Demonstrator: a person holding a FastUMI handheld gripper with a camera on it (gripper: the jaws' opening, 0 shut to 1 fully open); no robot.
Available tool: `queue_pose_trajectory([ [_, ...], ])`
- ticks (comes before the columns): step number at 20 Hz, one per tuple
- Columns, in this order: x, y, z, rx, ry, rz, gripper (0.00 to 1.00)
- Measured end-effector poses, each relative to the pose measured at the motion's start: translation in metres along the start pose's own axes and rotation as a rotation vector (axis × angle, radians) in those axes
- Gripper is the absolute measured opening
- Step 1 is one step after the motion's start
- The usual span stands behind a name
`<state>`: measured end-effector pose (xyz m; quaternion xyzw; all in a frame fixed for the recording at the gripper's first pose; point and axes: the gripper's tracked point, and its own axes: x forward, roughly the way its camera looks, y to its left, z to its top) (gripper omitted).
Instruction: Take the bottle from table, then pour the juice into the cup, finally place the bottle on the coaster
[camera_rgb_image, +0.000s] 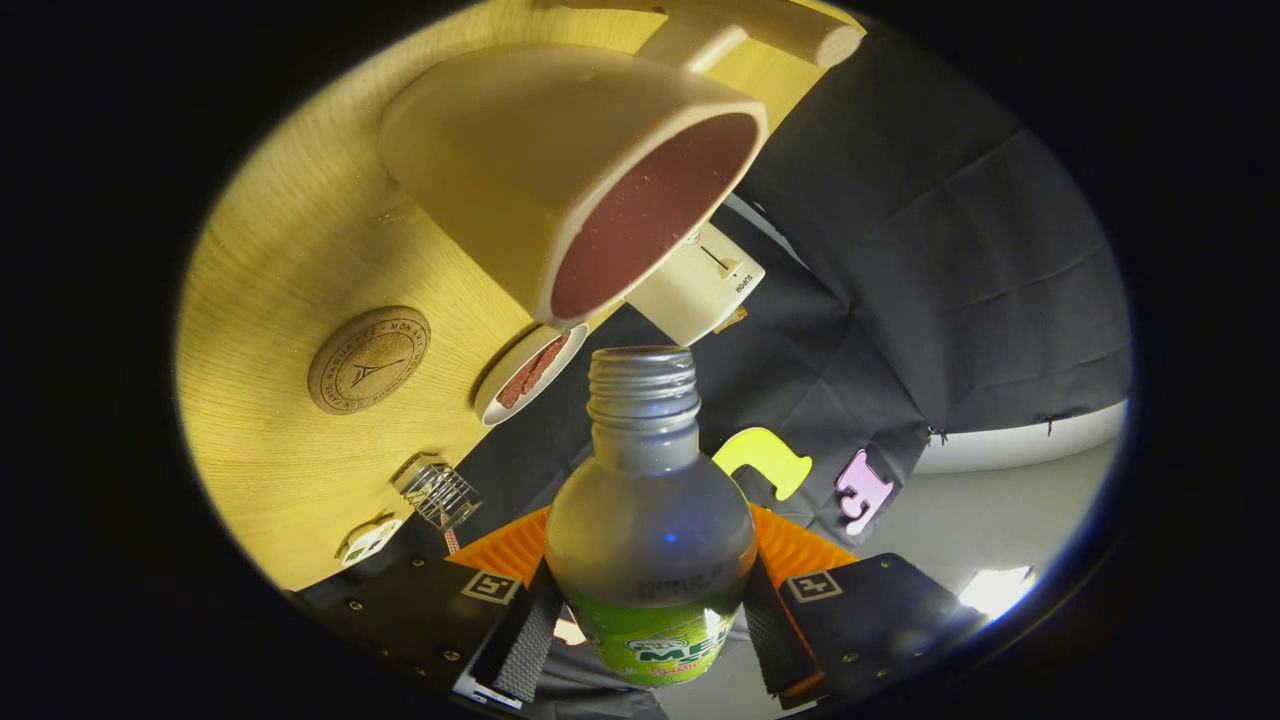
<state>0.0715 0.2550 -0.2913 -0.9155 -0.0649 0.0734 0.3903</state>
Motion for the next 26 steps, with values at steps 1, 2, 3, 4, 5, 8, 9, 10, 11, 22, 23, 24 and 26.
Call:
queue_pose_trajectory([
  [1,-0.0002,-0.0006,0.0014,0.001,-0.003,0.001,0.81],
  [2,-0.0005,-0.0018,0.002,0.0,-0.007,0.0,0.8],
  [3,-0.0016,-0.0023,0.0017,0.001,-0.008,0.0,0.8],
  [4,-0.0017,-0.0001,0.002,0.0,-0.008,0.005,0.81],
  [5,-0.0019,-0.0007,0.0016,0.0,-0.009,0.006,0.8],
  [8,-0.0016,-0.0012,0.0027,0.0,-0.012,0.007,0.81],
  [9,-0.0022,-0.0013,0.0027,-0.001,-0.011,0.009,0.81],
  [10,-0.0028,-0.0017,0.0034,-0.001,-0.011,0.011,0.81],
  [11,-0.0027,-0.0016,0.0033,0.0,-0.011,0.014,0.81],
  [22,-0.0034,-0.0015,0.0047,0.036,-0.018,0.026,0.81],
  [23,-0.0037,-0.0013,0.0052,0.039,-0.018,0.024,0.81],
  [24,-0.0039,-0.0014,0.0053,0.045,-0.017,0.022,0.8],
  [26,-0.0036,0.0,0.0055,0.066,-0.02,0.032,0.81],
])
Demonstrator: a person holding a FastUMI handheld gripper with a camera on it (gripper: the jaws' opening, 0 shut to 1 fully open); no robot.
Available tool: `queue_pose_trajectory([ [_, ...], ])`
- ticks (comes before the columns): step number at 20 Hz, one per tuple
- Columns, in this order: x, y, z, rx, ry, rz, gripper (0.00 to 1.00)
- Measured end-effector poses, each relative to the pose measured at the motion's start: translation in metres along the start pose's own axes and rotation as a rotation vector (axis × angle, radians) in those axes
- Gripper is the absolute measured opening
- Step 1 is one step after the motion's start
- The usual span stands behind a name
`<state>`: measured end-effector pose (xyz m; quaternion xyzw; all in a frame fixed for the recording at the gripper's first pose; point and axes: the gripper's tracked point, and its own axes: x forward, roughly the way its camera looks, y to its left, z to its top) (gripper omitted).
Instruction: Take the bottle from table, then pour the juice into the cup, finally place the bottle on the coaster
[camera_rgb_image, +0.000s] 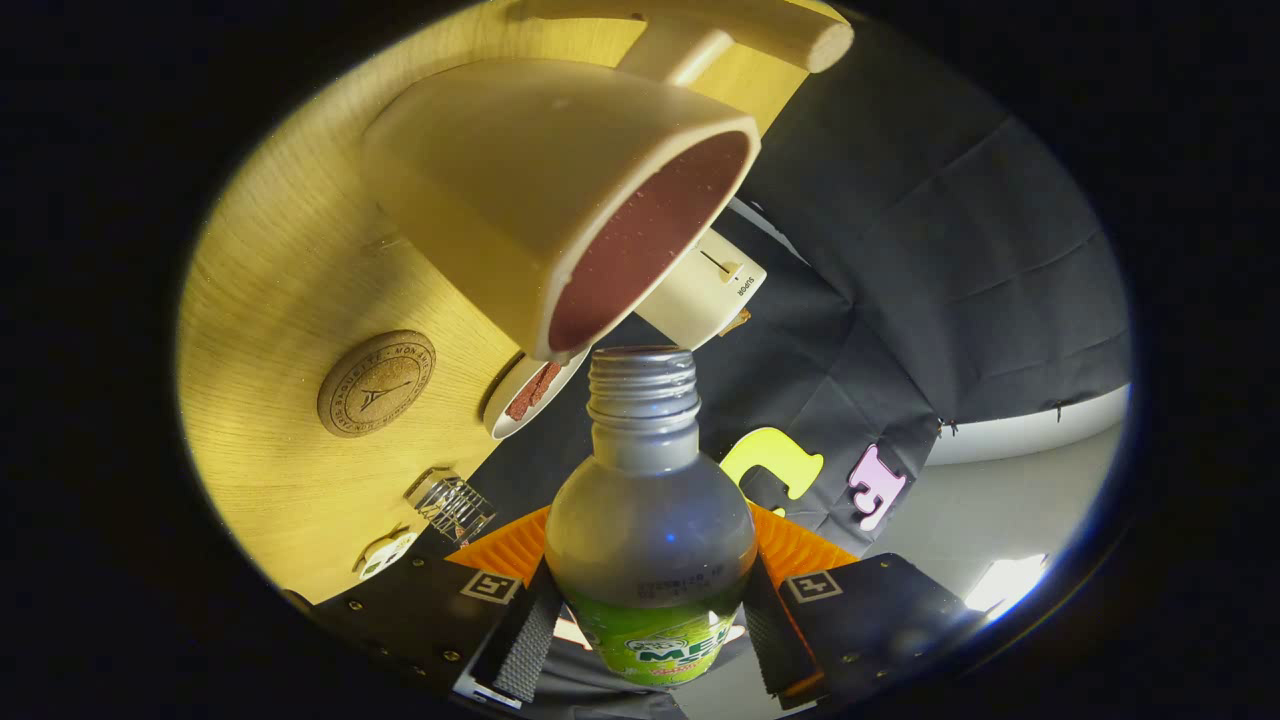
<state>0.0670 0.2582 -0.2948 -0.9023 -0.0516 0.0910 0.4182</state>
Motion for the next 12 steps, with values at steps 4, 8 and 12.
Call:
queue_pose_trajectory([
  [4,0.001,0.0,0.0,0.069,0.009,0.026,0.81],
  [8,0.004,0.003,-0.005,0.165,0.023,0.054,0.81],
  [12,0.008,0.004,-0.012,0.266,0.029,0.054,0.81],
])
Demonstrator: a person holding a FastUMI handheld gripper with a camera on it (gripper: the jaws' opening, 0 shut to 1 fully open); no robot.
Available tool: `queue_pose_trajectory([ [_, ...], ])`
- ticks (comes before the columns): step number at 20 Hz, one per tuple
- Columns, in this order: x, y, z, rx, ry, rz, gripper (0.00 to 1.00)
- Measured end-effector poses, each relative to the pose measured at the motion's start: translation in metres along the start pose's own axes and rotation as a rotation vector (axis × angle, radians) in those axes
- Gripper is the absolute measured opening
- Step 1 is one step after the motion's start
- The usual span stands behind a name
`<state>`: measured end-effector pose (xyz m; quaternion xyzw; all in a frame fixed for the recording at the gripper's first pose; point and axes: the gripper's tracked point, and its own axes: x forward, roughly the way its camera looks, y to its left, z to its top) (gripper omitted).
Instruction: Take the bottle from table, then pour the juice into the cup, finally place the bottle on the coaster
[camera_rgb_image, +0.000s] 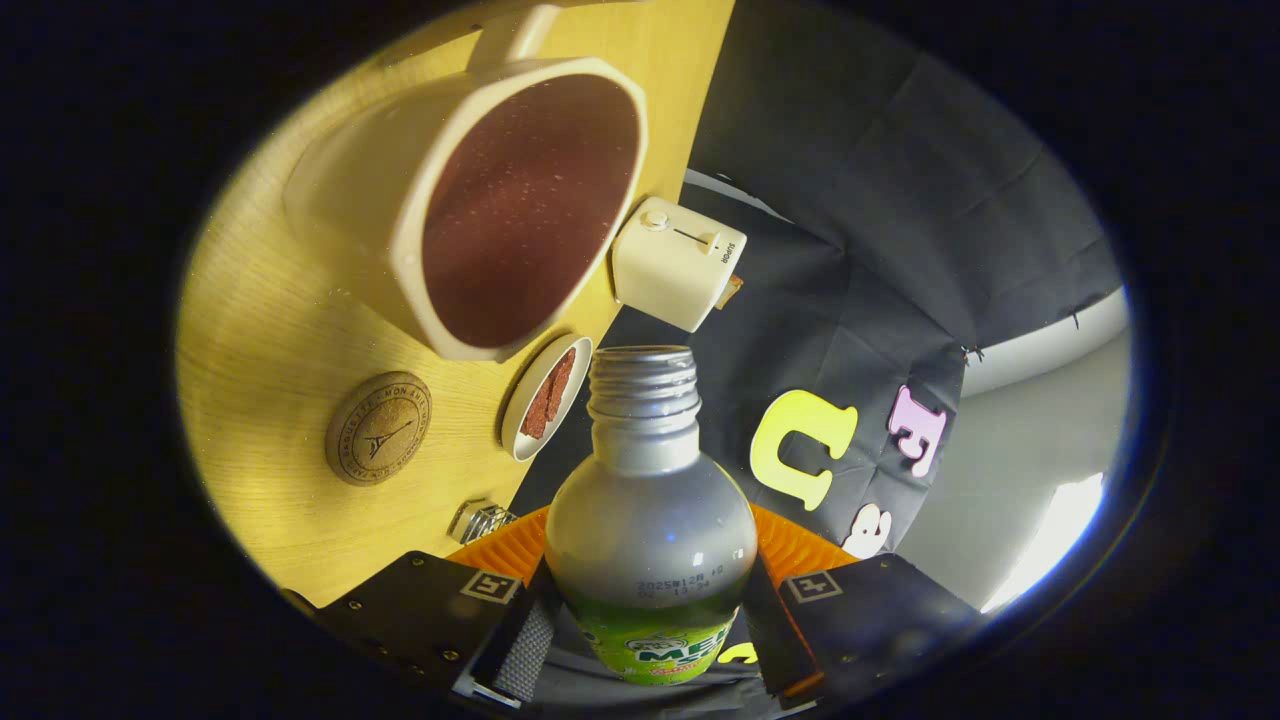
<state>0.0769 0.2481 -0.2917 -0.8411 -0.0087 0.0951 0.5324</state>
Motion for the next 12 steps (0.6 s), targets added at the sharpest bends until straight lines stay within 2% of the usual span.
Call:
queue_pose_trajectory([
  [8,-0.0003,0.0029,-0.0022,0.277,-0.008,0.033,0.81],
  [12,-0.0018,0.0094,-0.0006,0.427,-0.011,0.078,0.81],
])
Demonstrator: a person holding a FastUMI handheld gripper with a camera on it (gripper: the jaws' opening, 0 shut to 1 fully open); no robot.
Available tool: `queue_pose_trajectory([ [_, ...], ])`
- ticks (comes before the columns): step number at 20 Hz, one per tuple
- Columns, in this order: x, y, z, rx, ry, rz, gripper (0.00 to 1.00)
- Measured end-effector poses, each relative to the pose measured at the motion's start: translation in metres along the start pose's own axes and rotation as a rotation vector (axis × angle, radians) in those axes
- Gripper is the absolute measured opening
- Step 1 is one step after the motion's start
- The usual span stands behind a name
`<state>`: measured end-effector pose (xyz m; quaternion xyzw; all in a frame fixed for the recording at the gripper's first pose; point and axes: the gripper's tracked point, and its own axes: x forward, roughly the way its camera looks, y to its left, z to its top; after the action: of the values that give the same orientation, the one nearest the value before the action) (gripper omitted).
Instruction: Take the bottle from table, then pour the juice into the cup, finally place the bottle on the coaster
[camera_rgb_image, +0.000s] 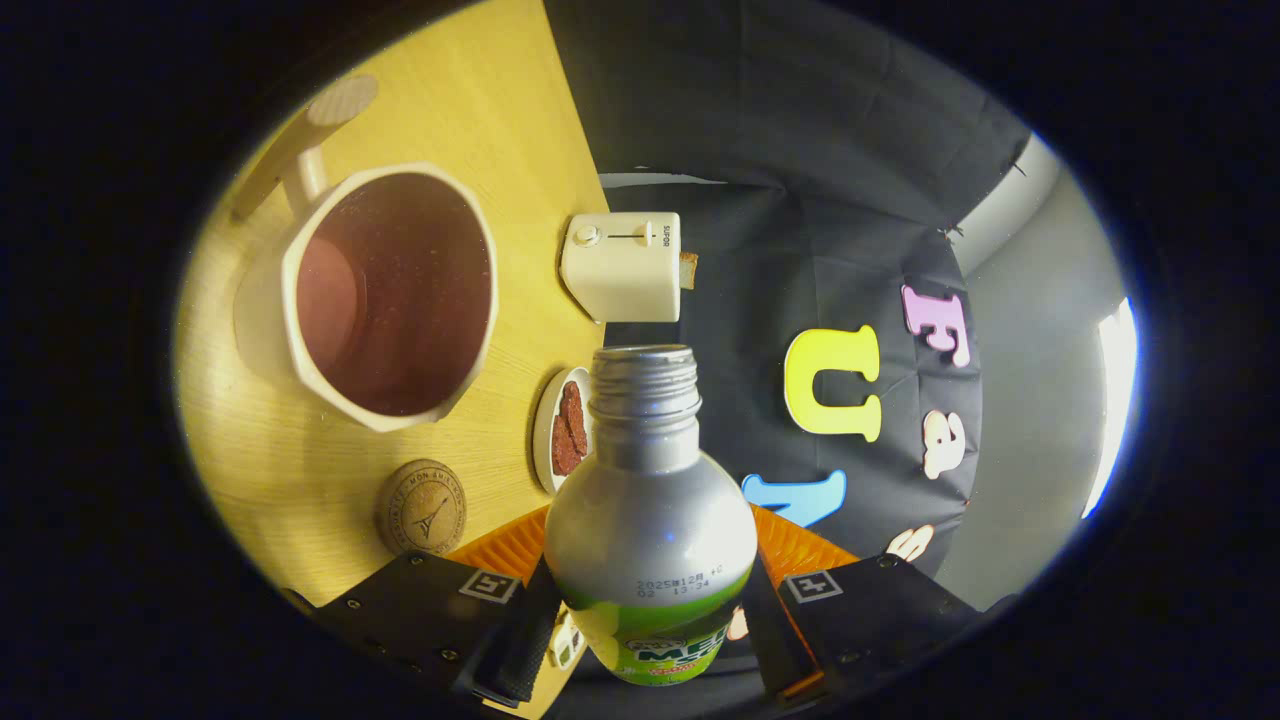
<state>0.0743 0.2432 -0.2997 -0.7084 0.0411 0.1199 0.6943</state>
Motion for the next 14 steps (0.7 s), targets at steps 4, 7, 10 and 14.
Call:
queue_pose_trajectory([
  [4,0.002,-0.001,-0.008,0.082,0.015,-0.011,0.81],
  [7,0.001,-0.003,-0.014,0.162,0.022,-0.004,0.81],
  [10,-0.001,0.001,-0.017,0.294,0.026,0.014,0.81],
  [14,-0.003,0.007,-0.023,0.491,0.033,0.048,0.81],
])
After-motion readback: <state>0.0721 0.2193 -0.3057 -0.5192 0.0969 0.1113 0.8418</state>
